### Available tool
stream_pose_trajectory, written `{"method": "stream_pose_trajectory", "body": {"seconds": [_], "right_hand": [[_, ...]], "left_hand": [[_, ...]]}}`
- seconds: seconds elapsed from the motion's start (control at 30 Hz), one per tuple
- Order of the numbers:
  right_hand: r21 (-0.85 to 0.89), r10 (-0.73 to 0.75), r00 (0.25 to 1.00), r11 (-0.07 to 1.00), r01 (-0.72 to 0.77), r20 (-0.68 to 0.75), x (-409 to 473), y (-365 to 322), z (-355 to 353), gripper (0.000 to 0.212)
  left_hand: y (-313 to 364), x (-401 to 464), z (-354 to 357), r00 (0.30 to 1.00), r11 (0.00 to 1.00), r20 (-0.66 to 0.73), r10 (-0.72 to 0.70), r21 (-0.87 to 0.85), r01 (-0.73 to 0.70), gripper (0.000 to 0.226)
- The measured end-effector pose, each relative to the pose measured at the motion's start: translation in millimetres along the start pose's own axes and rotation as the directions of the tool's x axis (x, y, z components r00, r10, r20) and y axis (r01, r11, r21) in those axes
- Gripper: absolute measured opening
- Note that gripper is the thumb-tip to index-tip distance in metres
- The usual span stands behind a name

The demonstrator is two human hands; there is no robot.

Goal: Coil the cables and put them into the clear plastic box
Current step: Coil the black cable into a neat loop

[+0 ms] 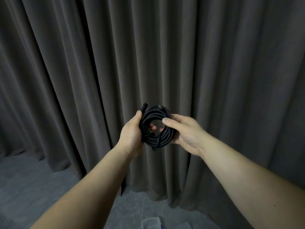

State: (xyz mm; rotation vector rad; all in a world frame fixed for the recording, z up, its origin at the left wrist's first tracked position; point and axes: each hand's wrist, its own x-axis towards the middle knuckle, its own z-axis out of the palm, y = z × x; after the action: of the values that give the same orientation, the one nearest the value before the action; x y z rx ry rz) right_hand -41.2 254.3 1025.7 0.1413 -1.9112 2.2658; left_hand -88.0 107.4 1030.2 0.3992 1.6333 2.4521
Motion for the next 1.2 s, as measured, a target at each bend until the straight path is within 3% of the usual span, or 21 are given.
{"method": "stream_pose_trajectory", "body": {"seconds": [0.07,0.13,0.2,0.3,0.4,0.47,0.7,0.83,0.93,1.07,1.13,1.2], "right_hand": [[-0.027,0.015,1.000,1.000,-0.015,-0.002,-0.1,6.9,-0.3,0.015],[-0.095,-0.092,0.993,0.992,0.084,-0.077,1.8,16.3,0.8,0.023],[-0.315,-0.246,0.960,0.929,0.195,-0.131,5.7,29.0,0.9,0.037],[-0.647,-0.401,0.915,0.710,0.278,-0.046,6.7,44.4,0.5,0.049],[-0.810,-0.474,0.873,0.464,0.358,0.114,5.1,58.0,-2.8,0.054],[-0.849,-0.501,0.850,0.369,0.379,0.162,4.7,68.5,-6.5,0.053],[-0.875,-0.556,0.803,0.256,0.410,0.214,4.5,80.9,-7.2,0.055],[-0.935,-0.675,0.715,0.107,0.338,0.181,1.8,78.8,1.0,0.058],[-0.962,-0.711,0.675,-0.009,0.272,0.197,2.9,77.9,7.3,0.057],[-0.932,-0.673,0.698,0.035,0.360,0.244,5.4,72.1,-0.6,0.051],[-0.884,-0.630,0.720,0.109,0.454,0.291,1.4,66.8,-5.9,0.050],[-0.859,-0.679,0.710,0.239,0.454,0.186,-2.5,59.1,-9.3,0.048]], "left_hand": [[-4.7,3.5,-7.5,0.999,0.995,0.034,-0.016,0.099,0.012,0.041],[-9.7,7.4,-15.2,0.999,0.972,0.011,-0.044,0.233,0.041,0.042],[-14.6,9.3,-21.7,0.995,0.931,-0.016,-0.103,0.350,0.102,0.043],[-17.4,11.9,-29.0,0.978,0.895,-0.040,-0.204,0.398,0.203,0.047],[-17.1,16.5,-36.4,0.959,0.897,-0.062,-0.276,0.343,0.281,0.057],[-17.7,16.8,-40.7,0.943,0.911,-0.051,-0.330,0.245,0.332,0.062],[-34.6,20.4,-49.5,0.927,0.927,-0.024,-0.373,0.038,0.374,0.064],[-41.7,19.4,-48.0,0.923,0.907,0.018,-0.385,0.191,0.375,0.064],[-39.3,13.8,-37.5,0.913,0.902,0.099,-0.396,0.226,0.367,0.050],[-31.2,16.7,-31.4,0.938,0.932,0.086,-0.335,0.176,0.317,0.031],[-26.4,23.2,-34.5,0.953,0.940,0.067,-0.295,0.198,0.277,0.012],[-22.1,28.1,-39.0,0.960,0.932,0.054,-0.273,0.263,0.250,0.002]]}}
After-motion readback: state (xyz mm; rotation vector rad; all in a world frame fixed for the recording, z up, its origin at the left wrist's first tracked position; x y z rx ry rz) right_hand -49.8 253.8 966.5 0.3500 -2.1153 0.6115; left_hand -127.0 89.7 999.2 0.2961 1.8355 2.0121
